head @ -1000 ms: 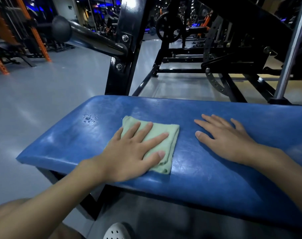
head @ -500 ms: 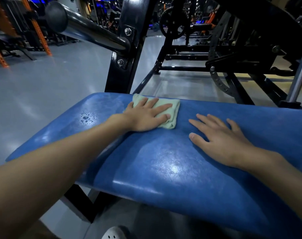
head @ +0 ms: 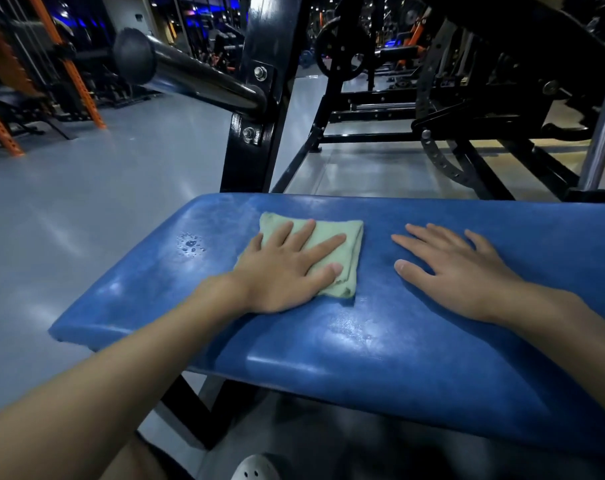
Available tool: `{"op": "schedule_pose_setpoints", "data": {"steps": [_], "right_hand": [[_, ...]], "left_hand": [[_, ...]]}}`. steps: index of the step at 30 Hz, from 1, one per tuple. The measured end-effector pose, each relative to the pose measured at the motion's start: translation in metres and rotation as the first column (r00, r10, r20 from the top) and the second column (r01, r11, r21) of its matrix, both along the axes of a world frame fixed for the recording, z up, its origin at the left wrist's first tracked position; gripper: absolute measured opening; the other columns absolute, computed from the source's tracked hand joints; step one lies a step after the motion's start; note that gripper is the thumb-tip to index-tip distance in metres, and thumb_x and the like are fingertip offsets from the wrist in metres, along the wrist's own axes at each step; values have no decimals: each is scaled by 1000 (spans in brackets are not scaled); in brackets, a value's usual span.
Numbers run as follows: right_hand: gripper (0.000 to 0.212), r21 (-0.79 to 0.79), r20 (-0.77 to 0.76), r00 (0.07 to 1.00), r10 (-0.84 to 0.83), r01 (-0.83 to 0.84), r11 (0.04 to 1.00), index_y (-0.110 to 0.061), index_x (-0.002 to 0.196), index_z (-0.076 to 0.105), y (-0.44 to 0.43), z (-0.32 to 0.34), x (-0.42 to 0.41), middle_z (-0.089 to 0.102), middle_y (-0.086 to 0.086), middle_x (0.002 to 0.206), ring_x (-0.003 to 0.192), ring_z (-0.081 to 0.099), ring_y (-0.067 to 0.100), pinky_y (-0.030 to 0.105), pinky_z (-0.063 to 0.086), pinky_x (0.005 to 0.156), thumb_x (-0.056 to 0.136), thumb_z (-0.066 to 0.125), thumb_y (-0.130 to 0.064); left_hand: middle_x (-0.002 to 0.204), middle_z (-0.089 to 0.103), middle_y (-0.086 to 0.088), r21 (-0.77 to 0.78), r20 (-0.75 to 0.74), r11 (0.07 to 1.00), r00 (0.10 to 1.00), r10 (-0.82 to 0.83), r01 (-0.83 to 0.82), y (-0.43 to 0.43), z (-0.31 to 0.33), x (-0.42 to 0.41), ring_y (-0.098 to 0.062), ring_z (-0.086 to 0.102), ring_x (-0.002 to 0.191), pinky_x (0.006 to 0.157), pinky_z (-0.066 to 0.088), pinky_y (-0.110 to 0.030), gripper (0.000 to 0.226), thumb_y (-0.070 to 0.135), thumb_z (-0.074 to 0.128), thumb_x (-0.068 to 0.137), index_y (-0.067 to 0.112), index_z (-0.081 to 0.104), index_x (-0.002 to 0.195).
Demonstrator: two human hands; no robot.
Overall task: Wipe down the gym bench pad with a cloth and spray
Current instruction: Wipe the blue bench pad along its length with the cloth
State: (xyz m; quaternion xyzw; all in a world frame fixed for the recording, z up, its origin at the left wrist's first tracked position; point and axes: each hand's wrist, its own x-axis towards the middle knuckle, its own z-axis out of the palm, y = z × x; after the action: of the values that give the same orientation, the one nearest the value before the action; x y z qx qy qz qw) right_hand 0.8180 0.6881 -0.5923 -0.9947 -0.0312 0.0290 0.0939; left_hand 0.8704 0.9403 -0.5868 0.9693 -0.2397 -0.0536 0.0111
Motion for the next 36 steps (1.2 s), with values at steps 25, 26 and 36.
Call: {"op": "schedule_pose_setpoints", "data": {"steps": [25,26,36], "right_hand": [[63,10,7,999,32,-33,999,-47,153,10,33,-1,17,-3,-21,163,149,-11,3,47,-8,120,92,13,-65],[64,14,7,999,33,-33,999,-47,153,11,32,-1,17,-3,-21,163,149,-11,2,46,-8,120,92,13,-65],[63,9,-11,1000,28,-27,1000,-47,153,11,35,3,13,-1,-20,163,149,-9,3,46,-7,121,93,15,-64]], "left_hand": [[167,4,10,-38,-44,994,994,96,-98,-17,5,134,-21,-3,153,118,-2,-60,59,75,18,92,63,6,148],[167,4,10,-42,-45,994,994,99,-100,-17,5,135,-20,-3,153,118,-2,-60,59,75,18,92,63,7,148],[166,-5,13,-5,35,1000,999,-10,10,43,0,-6,-12,-11,151,121,-1,-50,67,79,2,80,66,-3,145]]}}
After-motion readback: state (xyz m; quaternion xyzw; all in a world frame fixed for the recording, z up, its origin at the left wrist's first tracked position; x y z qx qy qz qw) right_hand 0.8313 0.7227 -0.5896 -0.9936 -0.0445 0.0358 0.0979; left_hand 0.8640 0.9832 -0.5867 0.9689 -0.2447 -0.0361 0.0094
